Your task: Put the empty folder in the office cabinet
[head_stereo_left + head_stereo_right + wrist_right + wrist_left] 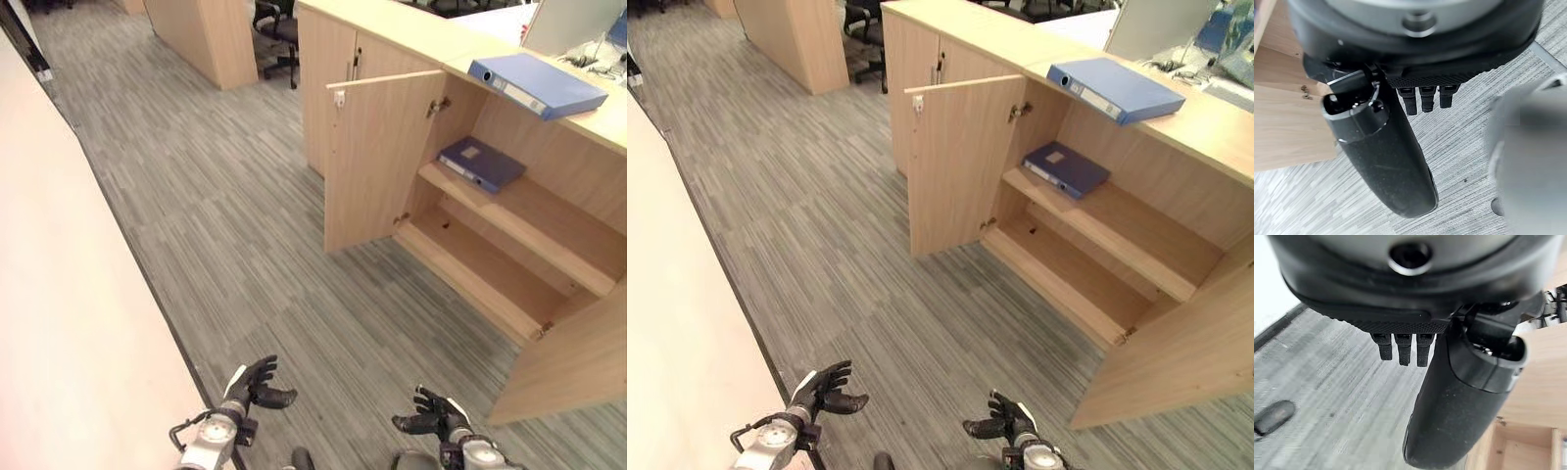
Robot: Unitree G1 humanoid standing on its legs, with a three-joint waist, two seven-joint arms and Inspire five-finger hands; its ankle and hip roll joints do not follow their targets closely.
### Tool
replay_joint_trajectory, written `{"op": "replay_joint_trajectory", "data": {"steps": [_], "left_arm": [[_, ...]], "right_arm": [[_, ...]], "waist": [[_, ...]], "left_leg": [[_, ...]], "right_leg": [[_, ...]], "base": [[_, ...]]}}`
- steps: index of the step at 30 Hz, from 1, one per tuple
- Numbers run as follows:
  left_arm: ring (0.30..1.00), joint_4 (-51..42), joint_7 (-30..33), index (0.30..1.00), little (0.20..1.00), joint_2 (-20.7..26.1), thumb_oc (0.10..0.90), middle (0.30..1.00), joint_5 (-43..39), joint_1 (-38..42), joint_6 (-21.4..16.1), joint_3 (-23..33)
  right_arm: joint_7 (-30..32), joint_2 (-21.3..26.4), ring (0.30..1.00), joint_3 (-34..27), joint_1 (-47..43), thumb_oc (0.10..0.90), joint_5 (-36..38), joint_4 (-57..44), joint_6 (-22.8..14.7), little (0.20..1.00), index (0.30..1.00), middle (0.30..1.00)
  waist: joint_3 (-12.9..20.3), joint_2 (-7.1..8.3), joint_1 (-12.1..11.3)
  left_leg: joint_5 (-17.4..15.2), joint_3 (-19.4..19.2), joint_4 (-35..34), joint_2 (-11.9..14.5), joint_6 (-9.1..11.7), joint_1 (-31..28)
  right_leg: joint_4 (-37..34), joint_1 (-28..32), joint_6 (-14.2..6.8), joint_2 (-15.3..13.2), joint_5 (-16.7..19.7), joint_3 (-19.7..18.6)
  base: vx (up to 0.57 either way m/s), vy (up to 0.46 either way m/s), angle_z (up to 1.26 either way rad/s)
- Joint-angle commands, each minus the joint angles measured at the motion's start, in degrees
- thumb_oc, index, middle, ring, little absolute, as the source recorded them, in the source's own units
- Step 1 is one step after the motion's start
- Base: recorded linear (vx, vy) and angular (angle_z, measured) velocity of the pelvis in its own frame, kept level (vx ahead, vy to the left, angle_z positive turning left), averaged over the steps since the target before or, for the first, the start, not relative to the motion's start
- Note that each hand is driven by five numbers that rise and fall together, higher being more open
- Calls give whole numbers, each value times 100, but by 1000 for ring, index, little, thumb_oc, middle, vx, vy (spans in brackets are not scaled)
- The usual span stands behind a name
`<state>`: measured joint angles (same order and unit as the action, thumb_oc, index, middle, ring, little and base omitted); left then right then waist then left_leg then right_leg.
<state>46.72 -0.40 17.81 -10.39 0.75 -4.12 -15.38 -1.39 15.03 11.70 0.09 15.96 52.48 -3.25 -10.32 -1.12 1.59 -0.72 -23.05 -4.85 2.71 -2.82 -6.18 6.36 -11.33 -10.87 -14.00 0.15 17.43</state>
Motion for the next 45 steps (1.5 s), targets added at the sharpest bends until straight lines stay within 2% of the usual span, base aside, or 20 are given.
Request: {"op": "replay_joint_trajectory", "data": {"steps": [1,9,11,13,14,17,19,20,21,23,24,25,27,30,33,36,37,38,42,45], "left_arm": [[900,-524,18,900,900,56,800,900,125,154,-389,207],[900,-406,-86,900,900,12,800,900,313,-17,-405,244],[900,-421,-139,900,900,3,800,900,369,-71,-398,212],[900,-422,-139,900,900,-1,800,900,369,-75,-398,207],[900,-387,-142,900,900,-35,800,900,282,-106,-398,262],[900,-368,-150,900,900,-64,800,900,286,-136,-416,244],[900,-298,-116,900,900,-136,800,900,189,-108,-405,225],[900,-197,-74,900,900,-209,800,900,104,-71,-427,185],[900,-195,-73,900,900,-211,800,900,103,-70,-429,183],[900,-107,-65,900,900,-258,800,900,72,-12,-450,131],[900,-87,-68,900,900,-269,800,900,112,14,-425,65],[900,-87,-68,900,900,-268,800,900,112,14,-425,66],[900,-152,-112,900,900,-288,800,900,203,107,-401,-72],[900,-66,-11,900,900,-304,800,900,297,200,-393,-129],[900,-135,26,900,900,-332,800,900,192,216,-410,-111],[900,-332,-33,900,900,-285,800,900,226,151,-451,-144],[900,-336,-41,900,900,-273,800,900,255,133,-459,-170],[900,-336,-41,900,900,-273,800,900,255,135,-458,-168],[900,-214,30,900,900,-332,800,900,237,128,-495,-220],[900,-112,56,900,900,-340,800,900,214,156,-509,-192]], "right_arm": [[61,428,900,-192,-291,800,142,-153,-238,900,900,900],[26,502,900,-472,-184,800,161,101,-180,900,900,900],[17,588,900,-662,-26,800,153,211,-162,900,900,900],[16,591,900,-665,-18,800,152,207,-161,900,900,900],[8,586,900,-766,29,800,186,283,-154,900,900,900],[-18,616,900,-808,75,800,175,363,-133,900,900,900],[-30,672,900,-740,59,800,162,434,-134,900,900,900],[-37,696,900,-735,140,800,191,414,-137,900,900,900],[-37,698,900,-737,142,800,191,412,-136,900,900,900],[-16,773,900,-661,172,800,184,421,-217,900,900,900],[-28,811,900,-606,219,800,165,335,-212,900,900,900],[-28,810,900,-606,219,800,165,335,-212,900,900,900],[-109,1013,900,-304,230,800,-54,-78,-218,900,900,900],[-125,1077,900,-192,130,800,-83,-182,-190,900,900,900],[-134,991,900,-64,-1,800,-51,-177,-191,900,900,900],[-195,983,900,51,-65,800,-87,-417,-219,900,900,900],[-187,993,900,104,-106,800,-136,-562,-235,900,900,900],[-187,994,900,104,-107,800,-137,-564,-233,900,900,900],[-184,943,900,254,-113,800,-212,-594,-282,900,900,900],[-171,910,900,263,-74,800,-261,-543,-286,900,900,900]], "waist": [[-193,151,76],[-138,47,384],[-95,-16,499],[-99,-23,509],[-94,-137,545],[-77,-202,554],[-18,-301,579],[-5,-366,733],[2,-376,739],[17,-445,809],[8,-418,852],[9,-416,855],[-49,-180,890],[-107,48,799],[-84,234,564],[-98,199,330],[-136,161,209],[-126,176,197],[-110,3,-52],[-163,38,-114]], "left_leg": [[-318,204,188,88,640,-314],[-905,451,651,49,694,-774],[-1171,475,872,47,777,-1023],[-1176,488,877,53,776,-1027],[-1258,376,913,117,905,-1218],[-1327,379,938,175,994,-1311],[-1000,402,1266,449,1265,-1255],[-478,549,1643,810,1461,-1154],[-487,558,1665,825,1466,-1133],[547,802,2299,1072,1664,-893],[909,883,2597,1140,1680,-823],[910,885,2596,1138,1680,-821],[1434,908,4086,1306,1622,-482],[1258,895,4738,1151,1566,-306],[1088,565,4987,1284,1539,200],[1089,314,4211,1602,1528,561],[1087,397,3262,1578,1451,789],[1121,368,3213,1555,1438,776],[1156,1150,817,1058,1366,1096],[1255,1301,319,965,1387,1274]], "right_leg": [[-262,333,-7,198,217,-186],[-748,-57,-209,-170,670,-323],[-864,-88,-239,-477,774,32],[-878,-65,-242,-477,779,50],[-897,-129,-268,-755,855,368],[-877,-117,-281,-860,889,508],[-893,95,-228,-811,1072,819],[-774,119,-101,-645,1029,583],[-774,115,-96,-638,1025,595],[-855,389,159,-275,872,487],[-876,530,295,-130,747,429],[-875,529,295,-132,747,431],[-970,1083,720,295,296,61],[-975,1326,858,395,163,-197],[-1052,1634,874,564,-69,-392],[-1131,2017,783,755,-254,-645],[-1136,2219,665,774,-334,-872],[-1136,2199,664,755,-317,-885],[-1136,2602,537,830,-599,-1479],[-1029,2818,572,833,-812,-1683]], "base": [[318,-99,23],[274,-102,21],[382,-220,3],[211,-169,19],[341,-296,10],[257,-248,-28],[415,-509,-2],[305,-399,1],[271,-398,2],[222,-353,12],[209,-304,-14],[322,-427,-38],[501,-565,-31],[367,-346,-69],[371,-278,-90],[368,-30,-130],[385,47,-92],[392,93,-90],[400,79,-92],[349,-18,-76]]}}
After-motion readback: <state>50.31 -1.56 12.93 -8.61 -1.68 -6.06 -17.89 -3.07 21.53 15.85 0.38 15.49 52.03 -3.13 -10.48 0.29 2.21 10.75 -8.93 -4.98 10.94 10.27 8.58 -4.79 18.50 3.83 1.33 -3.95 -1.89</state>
